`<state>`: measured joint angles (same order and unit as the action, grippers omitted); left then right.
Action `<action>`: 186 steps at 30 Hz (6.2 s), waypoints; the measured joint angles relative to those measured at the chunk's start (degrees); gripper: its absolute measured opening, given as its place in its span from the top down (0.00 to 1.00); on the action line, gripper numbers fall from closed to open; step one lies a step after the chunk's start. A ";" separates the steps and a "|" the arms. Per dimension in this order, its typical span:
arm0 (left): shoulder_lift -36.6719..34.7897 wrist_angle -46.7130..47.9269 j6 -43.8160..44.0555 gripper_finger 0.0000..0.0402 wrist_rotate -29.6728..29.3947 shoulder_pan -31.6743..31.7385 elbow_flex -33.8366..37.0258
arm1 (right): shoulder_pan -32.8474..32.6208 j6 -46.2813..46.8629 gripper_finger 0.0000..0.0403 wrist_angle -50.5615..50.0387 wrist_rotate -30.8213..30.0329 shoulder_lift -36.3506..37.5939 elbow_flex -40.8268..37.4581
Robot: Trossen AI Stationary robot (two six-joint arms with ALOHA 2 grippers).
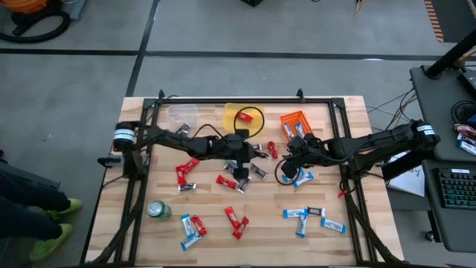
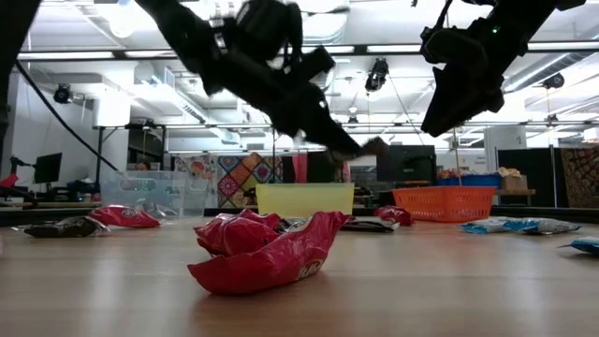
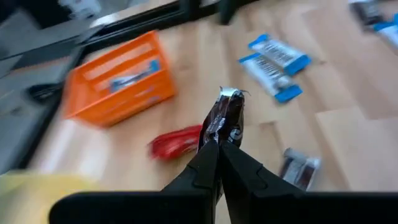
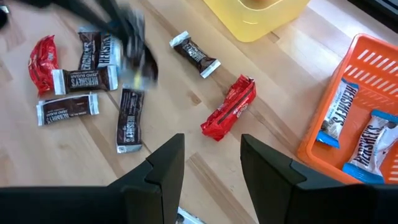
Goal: Sort candy
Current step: Put the brown chocolate bar into the transparent bin, then put the red chocolate bar into the yellow bin
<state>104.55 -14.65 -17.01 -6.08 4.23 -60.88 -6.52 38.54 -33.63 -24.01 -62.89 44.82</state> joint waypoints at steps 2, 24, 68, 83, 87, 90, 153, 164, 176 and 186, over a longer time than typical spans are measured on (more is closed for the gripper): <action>-3.45 6.08 1.13 1.00 -6.18 0.02 0.00 | 0.00 -0.02 0.64 0.02 -0.02 0.00 0.00; -32.25 64.83 23.93 1.00 -20.30 27.14 2.87 | -0.06 -0.05 0.64 0.13 0.02 0.00 -0.04; -31.43 39.77 27.05 0.80 -10.88 10.83 9.69 | 1.44 11.15 0.64 2.70 -3.22 -13.57 2.91; -31.47 30.85 36.85 0.80 -24.87 -3.03 14.05 | 6.52 9.84 0.64 2.29 -3.71 -27.89 9.32; -31.47 29.86 37.75 0.80 -24.99 -3.42 14.21 | 7.15 9.76 0.64 2.46 -2.08 -30.22 10.08; -31.47 27.96 37.63 0.80 -25.02 -3.62 14.55 | 7.44 9.68 0.64 2.60 -1.42 -31.93 10.34; -36.19 10.13 34.80 0.80 -21.38 -20.11 18.60 | 27.54 -69.98 0.96 17.30 15.06 -34.42 26.16; -36.21 19.52 43.69 0.80 -21.49 -20.20 18.58 | 31.88 -65.22 0.86 20.06 16.36 -37.73 26.14; -36.21 27.21 52.38 0.80 -21.91 -20.17 18.60 | 31.47 -57.29 0.65 19.49 16.68 -34.91 26.14; -34.88 31.27 56.82 0.74 -22.52 -20.13 18.64 | 25.25 -51.38 0.65 11.85 17.16 -28.70 26.14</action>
<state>69.67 16.62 39.81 -28.60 -15.90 -42.24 18.73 -12.83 -21.78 -6.85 -91.59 70.96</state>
